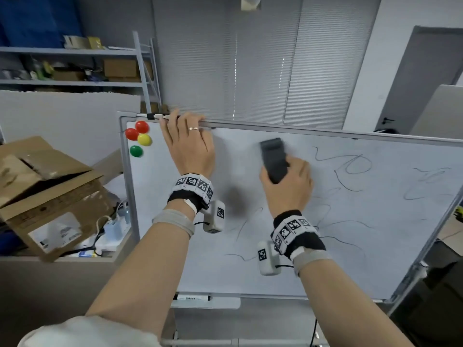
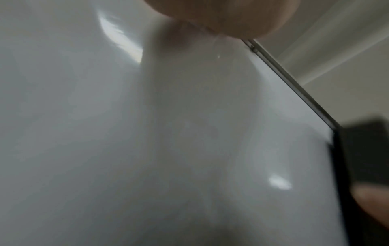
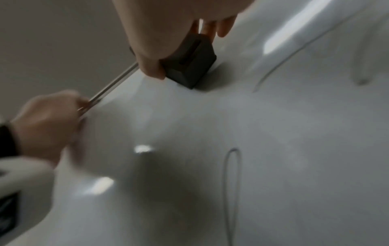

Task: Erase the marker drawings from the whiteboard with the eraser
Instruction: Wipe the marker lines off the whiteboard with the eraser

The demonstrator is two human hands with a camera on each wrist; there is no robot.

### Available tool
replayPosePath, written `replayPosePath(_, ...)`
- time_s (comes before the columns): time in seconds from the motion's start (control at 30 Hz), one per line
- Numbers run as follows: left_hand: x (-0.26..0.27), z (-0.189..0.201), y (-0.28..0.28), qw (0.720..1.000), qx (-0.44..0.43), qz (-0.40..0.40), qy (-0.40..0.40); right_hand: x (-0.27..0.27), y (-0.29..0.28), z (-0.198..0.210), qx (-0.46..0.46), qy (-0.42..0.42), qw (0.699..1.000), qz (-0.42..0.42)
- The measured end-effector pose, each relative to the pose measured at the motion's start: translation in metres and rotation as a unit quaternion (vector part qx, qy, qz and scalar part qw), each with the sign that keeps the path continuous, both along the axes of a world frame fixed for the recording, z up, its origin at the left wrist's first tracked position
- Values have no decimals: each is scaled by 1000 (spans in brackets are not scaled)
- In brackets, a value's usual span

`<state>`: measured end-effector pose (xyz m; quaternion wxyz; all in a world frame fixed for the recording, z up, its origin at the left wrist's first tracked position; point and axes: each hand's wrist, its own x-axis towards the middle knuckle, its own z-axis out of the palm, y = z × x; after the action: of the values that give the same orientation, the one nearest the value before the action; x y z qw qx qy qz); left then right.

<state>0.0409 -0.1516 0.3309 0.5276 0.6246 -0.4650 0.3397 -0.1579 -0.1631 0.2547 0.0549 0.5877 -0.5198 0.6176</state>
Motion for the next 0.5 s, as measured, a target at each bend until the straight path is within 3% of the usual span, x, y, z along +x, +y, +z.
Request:
replayPosePath(0.1,-10,4,-5,999,8,34,26,-46,-11,-8,94,-155,983,-23)
replayPosePath(0.17,-25,11,-9,998,54,31,17,-62,-15,-8,112,-176,977,-35)
replayPosePath(0.27,-58,16,-16,992,107,-40,-55,-49,-11,0,99,-97,990,27)
replayPosePath(0.33,-74,15,-20,989,99,-77,-76,-30,-5,4,86,34,991,100)
replayPosePath(0.4,-78,11,-21,991,82,-75,-80,-19,-3,3,58,132,984,105)
replayPosePath(0.5,-76,8,-24,992,59,-60,-89,-33,-2,3,36,65,995,69)
